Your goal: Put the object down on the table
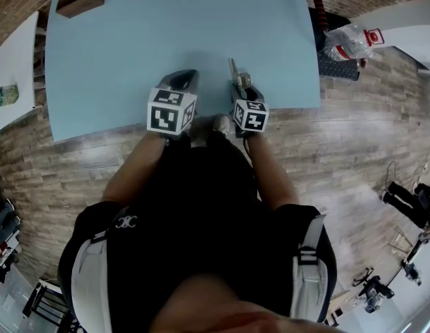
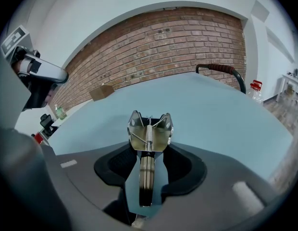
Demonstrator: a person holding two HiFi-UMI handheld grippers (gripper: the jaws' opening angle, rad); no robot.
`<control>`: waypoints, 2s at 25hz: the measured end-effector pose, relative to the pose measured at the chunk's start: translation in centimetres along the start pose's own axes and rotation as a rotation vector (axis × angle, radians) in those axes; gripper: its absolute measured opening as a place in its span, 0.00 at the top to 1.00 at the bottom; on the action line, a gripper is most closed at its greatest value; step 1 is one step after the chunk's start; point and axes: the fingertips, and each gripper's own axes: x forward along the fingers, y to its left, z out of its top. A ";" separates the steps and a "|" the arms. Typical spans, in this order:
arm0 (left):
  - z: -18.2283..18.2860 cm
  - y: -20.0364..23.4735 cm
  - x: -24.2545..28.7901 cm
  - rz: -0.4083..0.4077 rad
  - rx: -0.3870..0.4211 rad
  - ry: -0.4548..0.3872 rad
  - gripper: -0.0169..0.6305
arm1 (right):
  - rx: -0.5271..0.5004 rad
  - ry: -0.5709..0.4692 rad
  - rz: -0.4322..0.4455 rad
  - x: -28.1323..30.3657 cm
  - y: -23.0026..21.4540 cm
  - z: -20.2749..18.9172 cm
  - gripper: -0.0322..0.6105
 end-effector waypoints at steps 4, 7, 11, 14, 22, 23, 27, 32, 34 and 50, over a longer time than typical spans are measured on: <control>0.2 -0.2 0.0 -0.003 0.004 -0.002 0.97 | 0.000 -0.005 0.002 0.1 -0.1 0.1 0.66; 0.4 -0.3 -0.1 -0.005 0.007 -0.006 0.97 | -0.006 0.002 -0.017 0.2 -0.3 0.1 0.65; 0.7 -0.4 0.1 -0.010 0.012 -0.009 0.97 | 0.015 0.033 -0.057 0.6 -1.1 -0.2 0.64; 0.8 -0.5 0.2 -0.017 0.015 -0.009 0.97 | 0.018 0.047 -0.086 0.7 -1.8 -0.4 0.60; 1.1 -0.7 0.3 -0.025 0.027 -0.009 0.97 | 0.037 0.073 -0.128 0.8 -2.6 -0.6 0.52; 1.1 -0.7 0.3 -0.028 0.029 -0.008 0.97 | 0.038 0.075 -0.133 0.8 -2.7 -0.6 0.51; 1.1 -1.0 0.4 -0.038 0.036 -0.007 0.97 | 0.054 0.080 -0.159 0.6 -3.0 -0.7 0.48; 1.2 -1.5 0.5 -0.053 0.049 -0.014 0.97 | 0.069 0.069 -0.189 0.0 -3.7 -0.6 0.48; 1.3 -1.6 0.5 -0.055 0.054 -0.018 0.97 | 0.084 0.051 -0.198 -0.4 -4.0 -0.3 0.50; 2.0 -2.5 0.6 -0.089 0.079 -0.034 0.97 | 0.079 -0.162 -0.274 -6.0 -2.9 6.7 0.93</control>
